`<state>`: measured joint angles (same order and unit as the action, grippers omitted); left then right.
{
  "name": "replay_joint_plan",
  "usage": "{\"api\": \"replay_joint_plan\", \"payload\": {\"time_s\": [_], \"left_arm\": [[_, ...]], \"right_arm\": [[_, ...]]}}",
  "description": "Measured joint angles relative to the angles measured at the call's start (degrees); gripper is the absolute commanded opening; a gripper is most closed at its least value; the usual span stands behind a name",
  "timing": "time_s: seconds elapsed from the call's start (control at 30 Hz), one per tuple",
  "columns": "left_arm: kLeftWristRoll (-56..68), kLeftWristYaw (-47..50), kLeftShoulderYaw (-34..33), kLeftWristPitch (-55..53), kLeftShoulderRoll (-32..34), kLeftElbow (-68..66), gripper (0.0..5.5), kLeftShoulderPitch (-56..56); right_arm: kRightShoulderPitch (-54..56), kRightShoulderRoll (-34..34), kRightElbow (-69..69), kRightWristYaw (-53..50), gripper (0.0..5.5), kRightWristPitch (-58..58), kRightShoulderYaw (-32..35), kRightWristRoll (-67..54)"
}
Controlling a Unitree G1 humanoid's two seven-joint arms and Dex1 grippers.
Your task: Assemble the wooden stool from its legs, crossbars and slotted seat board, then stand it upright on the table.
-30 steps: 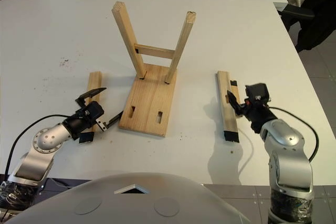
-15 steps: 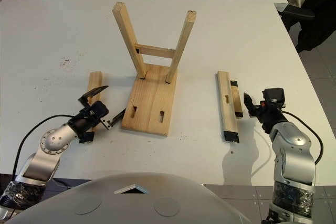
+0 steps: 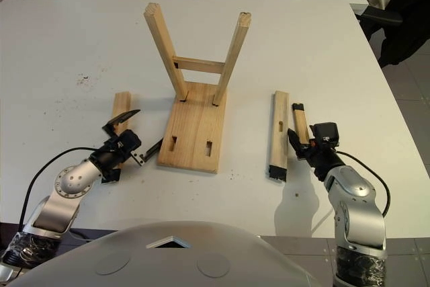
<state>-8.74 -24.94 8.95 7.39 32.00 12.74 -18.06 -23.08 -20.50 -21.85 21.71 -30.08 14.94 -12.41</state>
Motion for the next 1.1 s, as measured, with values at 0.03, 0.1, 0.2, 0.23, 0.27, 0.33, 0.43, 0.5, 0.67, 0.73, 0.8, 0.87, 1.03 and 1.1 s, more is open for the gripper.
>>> {"api": "replay_joint_plan", "payload": {"time_s": [0.03,0.1,0.2,0.23,0.27,0.33,0.43,0.5,0.67,0.73,0.8,0.87,1.03,1.1], "left_arm": [[-0.03,0.00,0.02,-0.04,-0.04,-0.01,5.37,0.09],[-0.07,-0.01,0.06,-0.29,-0.09,0.00,5.37,0.26],[0.01,-0.06,0.09,-0.61,-0.18,0.07,5.40,0.20],[0.04,-0.11,0.06,-0.64,-0.18,0.09,5.40,0.01],[0.13,-0.15,0.02,-0.65,-0.18,0.10,5.40,-0.07],[0.87,-0.29,-0.15,-0.93,-0.20,0.31,5.40,-0.19],[2.47,-0.94,-0.41,-2.79,-0.64,1.53,5.40,-0.85],[3.50,-1.99,-0.33,-4.70,-0.93,2.94,5.40,-1.24],[11.06,-5.26,-0.02,-10.83,-2.46,11.41,5.40,-2.07],[17.76,-6.14,-1.87,-15.88,-3.29,17.47,5.40,-1.42],[23.54,-6.25,-6.29,-21.67,-2.83,22.23,5.40,0.85],[30.41,-6.30,-11.31,-27.81,-0.85,26.11,5.40,5.74],[45.93,-6.17,-16.31,-36.99,1.31,30.30,4.98,14.11],[55.85,-5.48,-16.84,-40.74,1.30,30.78,4.61,18.56]], "right_arm": [[-0.34,0.02,0.54,-0.03,3.16,0.86,-0.10,0.05],[-0.87,0.80,2.09,-0.27,3.16,1.47,0.12,-0.29],[-0.76,1.65,3.55,-0.85,2.73,2.88,0.35,-0.41],[-0.76,1.70,3.90,-1.06,2.62,3.12,0.34,-0.40],[-0.77,1.70,4.07,-1.22,2.43,3.26,0.36,-0.38],[-0.81,1.65,4.38,-1.53,2.10,3.88,0.27,-0.17],[-0.79,1.43,4.84,-1.73,1.71,4.60,-0.07,-0.04],[-0.28,1.43,4.84,-2.16,1.33,4.34,-0.02,-0.13],[6.06,1.16,5.94,-3.76,1.29,-1.25,1.19,-1.63],[12.38,-0.06,6.03,-4.59,1.29,-3.74,4.25,-4.54],[19.43,-2.68,5.01,-3.88,1.29,-4.73,7.90,-8.47],[25.58,-5.52,2.00,-0.63,1.29,-6.77,10.70,-15.54],[29.25,-8.80,-3.69,9.10,1.29,-14.57,12.65,-36.96],[29.35,-11.18,-5.07,14.35,1.29,-18.28,12.21,-45.68]]}}
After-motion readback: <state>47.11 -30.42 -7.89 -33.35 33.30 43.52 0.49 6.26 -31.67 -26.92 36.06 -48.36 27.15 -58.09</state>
